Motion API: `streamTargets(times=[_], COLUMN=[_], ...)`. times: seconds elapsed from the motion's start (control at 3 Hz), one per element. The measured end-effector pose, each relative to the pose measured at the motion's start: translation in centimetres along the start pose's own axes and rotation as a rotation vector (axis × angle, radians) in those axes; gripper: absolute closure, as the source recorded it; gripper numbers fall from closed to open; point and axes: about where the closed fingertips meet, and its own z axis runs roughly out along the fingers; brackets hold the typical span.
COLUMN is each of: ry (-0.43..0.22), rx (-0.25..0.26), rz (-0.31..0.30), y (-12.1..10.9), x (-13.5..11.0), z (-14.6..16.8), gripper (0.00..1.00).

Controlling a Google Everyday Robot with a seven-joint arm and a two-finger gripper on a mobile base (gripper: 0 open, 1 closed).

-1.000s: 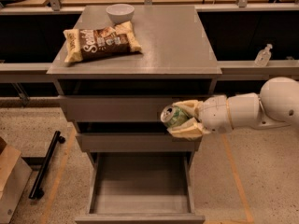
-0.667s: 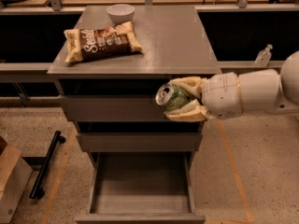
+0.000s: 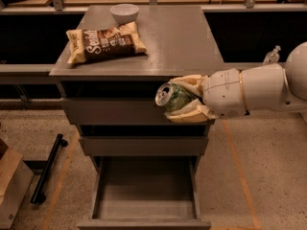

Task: Pick green can from bottom drawer and place on counter

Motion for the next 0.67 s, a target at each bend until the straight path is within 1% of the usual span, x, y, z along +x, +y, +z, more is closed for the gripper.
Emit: streamTargets(times=[0.33, 0.67], ry=[0.019, 0.010], rx=[0.007, 0.012], rz=[-0.069, -0.169], y=[-3.6, -9.6], x=[-0.1, -0.8], z=[1.1, 3.2], gripper=[1.00, 1.00])
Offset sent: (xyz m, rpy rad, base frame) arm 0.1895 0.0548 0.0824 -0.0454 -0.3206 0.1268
